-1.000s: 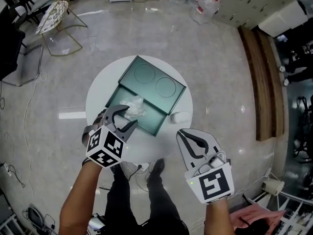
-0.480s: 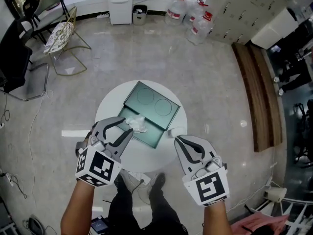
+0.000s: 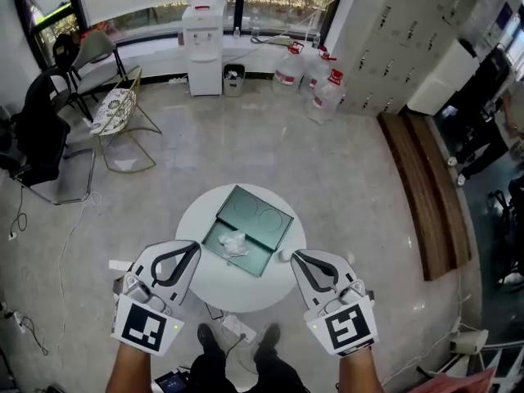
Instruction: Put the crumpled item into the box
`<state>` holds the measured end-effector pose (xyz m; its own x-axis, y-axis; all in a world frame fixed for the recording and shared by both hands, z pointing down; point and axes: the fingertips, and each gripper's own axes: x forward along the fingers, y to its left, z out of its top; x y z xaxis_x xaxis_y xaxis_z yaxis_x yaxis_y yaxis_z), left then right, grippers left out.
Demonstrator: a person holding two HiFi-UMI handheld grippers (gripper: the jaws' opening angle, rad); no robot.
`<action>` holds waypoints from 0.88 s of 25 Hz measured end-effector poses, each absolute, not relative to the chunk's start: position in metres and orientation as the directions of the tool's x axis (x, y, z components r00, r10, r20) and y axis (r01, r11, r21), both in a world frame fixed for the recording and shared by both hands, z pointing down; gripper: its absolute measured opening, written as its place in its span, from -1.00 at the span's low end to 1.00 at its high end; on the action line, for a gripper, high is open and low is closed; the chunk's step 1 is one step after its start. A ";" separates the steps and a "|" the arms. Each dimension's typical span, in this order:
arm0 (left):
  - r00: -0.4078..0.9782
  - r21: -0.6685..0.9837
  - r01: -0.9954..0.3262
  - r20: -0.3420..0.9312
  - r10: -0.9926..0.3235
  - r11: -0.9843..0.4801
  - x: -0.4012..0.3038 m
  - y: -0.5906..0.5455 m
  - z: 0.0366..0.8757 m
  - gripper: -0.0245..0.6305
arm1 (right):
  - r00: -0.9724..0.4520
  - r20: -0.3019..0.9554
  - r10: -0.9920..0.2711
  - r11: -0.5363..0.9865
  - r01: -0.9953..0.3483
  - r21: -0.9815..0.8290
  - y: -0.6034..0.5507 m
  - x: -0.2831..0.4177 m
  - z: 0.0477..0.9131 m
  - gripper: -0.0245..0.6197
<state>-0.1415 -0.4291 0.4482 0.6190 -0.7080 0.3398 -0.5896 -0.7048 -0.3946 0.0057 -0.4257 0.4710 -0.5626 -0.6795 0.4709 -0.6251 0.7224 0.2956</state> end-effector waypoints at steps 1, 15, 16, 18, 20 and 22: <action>0.617 -0.401 -0.596 0.326 -0.716 -0.696 -0.144 -0.422 0.432 -0.87 | -0.566 0.461 -0.683 0.721 -0.625 0.300 -0.421 0.005 0.458 -0.80; 0.582 -0.530 -0.615 0.195 -0.789 -0.584 -0.175 -0.337 0.266 -0.87 | -0.622 0.333 -0.709 0.704 -0.594 0.389 -0.350 -0.021 0.299 -0.80; 0.579 -0.534 -0.618 0.188 -0.794 -0.577 -0.178 -0.332 0.260 -0.87 | -0.624 0.327 -0.709 0.703 -0.592 0.395 -0.345 -0.023 0.292 -0.80; 0.572 -0.539 -0.625 0.176 -0.801 -0.564 -0.183 -0.319 0.252 -0.87 | -0.630 0.315 -0.710 0.701 -0.585 0.409 -0.335 -0.027 0.282 -0.80; 0.566 -0.539 -0.632 0.170 -0.806 -0.557 -0.187 -0.308 0.246 -0.87 | -0.637 0.307 -0.707 0.701 -0.575 0.422 -0.325 -0.032 0.272 -0.80; 0.567 -0.541 -0.633 0.163 -0.808 -0.554 -0.188 -0.299 0.239 -0.87 | -0.645 0.300 -0.703 0.702 -0.565 0.433 -0.317 -0.037 0.263 -0.80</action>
<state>-0.1879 -0.2986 0.2394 0.5666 -0.8077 0.1634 -0.6332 -0.5536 -0.5410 -0.0372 -0.3172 0.2629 -0.6448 -0.7032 0.2996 -0.5650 0.7024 0.4329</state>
